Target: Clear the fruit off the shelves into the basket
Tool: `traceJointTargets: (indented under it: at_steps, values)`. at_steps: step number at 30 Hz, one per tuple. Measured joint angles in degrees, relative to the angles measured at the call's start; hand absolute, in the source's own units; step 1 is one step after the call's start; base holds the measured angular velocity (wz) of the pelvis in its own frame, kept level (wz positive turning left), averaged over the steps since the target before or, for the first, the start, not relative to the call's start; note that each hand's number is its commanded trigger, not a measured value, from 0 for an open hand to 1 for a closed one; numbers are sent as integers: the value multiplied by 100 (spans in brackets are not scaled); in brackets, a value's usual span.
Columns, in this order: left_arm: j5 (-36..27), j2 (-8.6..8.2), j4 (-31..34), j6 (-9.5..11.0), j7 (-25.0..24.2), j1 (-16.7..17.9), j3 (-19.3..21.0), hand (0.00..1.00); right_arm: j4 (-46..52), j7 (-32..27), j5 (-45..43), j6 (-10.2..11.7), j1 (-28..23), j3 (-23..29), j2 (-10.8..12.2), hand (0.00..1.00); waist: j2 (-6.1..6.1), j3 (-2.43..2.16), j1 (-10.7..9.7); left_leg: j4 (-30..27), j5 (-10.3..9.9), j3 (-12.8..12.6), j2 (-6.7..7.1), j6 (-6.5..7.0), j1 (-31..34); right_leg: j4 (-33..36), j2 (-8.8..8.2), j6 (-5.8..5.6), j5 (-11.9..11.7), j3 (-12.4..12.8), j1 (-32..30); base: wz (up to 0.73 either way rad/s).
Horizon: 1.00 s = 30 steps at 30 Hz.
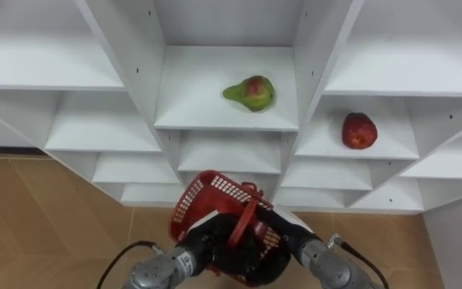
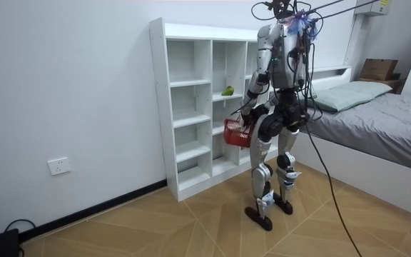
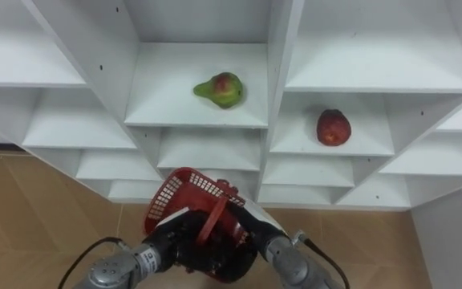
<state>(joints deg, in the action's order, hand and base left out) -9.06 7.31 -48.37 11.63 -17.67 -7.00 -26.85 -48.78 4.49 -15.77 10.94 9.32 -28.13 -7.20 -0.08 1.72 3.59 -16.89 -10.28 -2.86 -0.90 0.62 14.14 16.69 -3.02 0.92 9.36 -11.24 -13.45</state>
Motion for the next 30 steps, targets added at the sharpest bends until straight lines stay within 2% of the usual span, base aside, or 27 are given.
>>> traceJointTargets:
  at_steps: [4,9,11,15,19,23,30]
  values:
    - [126,14,-338,-4,276,50,115,100,7,-12,6,0,-31,4,-10,0,4,-3,1,0,0,4,9,0,-54,-4,5,1,2,1,58,0]
    - [251,68,-359,-4,448,186,281,100,184,20,-32,0,-130,15,-36,0,7,-19,13,25,0,10,18,0,-69,3,2,0,2,15,58,0]
    - [258,80,-477,-4,497,277,439,100,400,66,-39,25,-278,14,-79,0,17,-70,9,30,0,13,17,-1,-124,-16,5,-1,2,10,119,0]
    - [259,117,-587,-4,504,362,548,100,524,200,-36,26,-408,9,-134,0,17,-89,19,88,1,15,21,-3,-293,-73,8,-4,4,7,295,0]
    - [236,119,-680,-4,509,498,865,100,947,271,-32,13,-567,16,-240,0,-42,-139,19,134,4,10,25,-5,-380,-100,7,-11,8,13,367,0]
    - [221,146,-695,-28,595,574,922,100,1659,280,-137,-15,-748,23,-436,0,-79,-139,5,131,4,26,28,-5,-399,-127,-2,-14,9,-32,418,4]
    - [228,159,-833,-70,708,731,1310,100,2496,509,-282,-103,-958,96,-551,0,-222,-99,-4,228,4,27,33,-6,-570,-203,10,-26,17,-27,572,0]
